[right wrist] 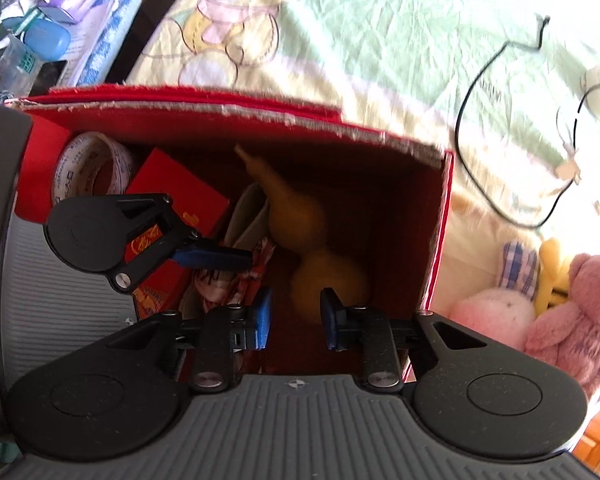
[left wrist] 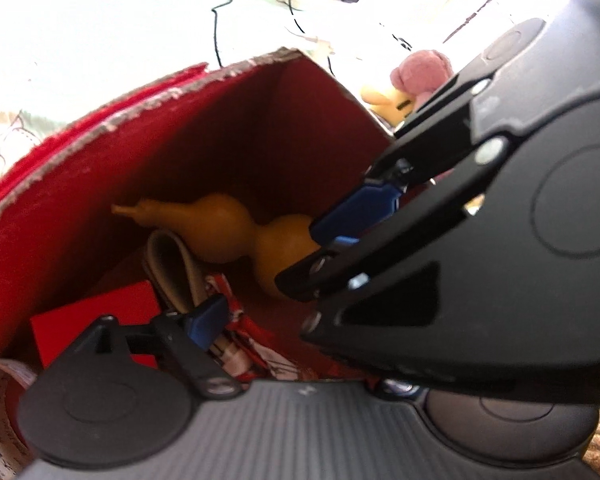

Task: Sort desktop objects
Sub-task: 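Lower the gourd into the red box beside the beige item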

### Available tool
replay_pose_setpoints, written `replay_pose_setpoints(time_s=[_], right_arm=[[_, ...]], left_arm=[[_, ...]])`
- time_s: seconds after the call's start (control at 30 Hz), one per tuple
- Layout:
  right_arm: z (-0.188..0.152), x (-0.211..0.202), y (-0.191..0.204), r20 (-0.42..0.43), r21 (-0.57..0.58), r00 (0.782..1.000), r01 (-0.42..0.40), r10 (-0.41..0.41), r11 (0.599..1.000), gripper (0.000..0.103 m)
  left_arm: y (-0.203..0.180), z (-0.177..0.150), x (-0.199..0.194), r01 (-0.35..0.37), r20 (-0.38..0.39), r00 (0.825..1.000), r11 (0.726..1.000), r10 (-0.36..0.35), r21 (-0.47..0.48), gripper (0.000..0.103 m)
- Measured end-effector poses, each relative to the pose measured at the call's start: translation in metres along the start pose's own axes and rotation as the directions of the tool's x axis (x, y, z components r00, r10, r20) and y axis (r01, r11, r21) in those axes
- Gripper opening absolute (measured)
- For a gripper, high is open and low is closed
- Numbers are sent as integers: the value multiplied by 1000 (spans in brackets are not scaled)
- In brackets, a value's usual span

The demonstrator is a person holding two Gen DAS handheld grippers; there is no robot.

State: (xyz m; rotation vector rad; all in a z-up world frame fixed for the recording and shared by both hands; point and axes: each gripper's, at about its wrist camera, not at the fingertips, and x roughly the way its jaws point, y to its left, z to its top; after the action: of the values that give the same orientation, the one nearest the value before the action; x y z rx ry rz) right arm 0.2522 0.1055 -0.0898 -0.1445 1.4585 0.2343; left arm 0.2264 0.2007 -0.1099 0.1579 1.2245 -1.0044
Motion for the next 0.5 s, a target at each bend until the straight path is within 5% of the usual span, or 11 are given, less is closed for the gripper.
replay_pose_setpoints(time_s=[0.5], right_arm=[[-15,-8,-5,187,-1,982,5,-5,1000,31]], left_arm=[[-15,-3,-3,-122,50,992,991,120,54,83]])
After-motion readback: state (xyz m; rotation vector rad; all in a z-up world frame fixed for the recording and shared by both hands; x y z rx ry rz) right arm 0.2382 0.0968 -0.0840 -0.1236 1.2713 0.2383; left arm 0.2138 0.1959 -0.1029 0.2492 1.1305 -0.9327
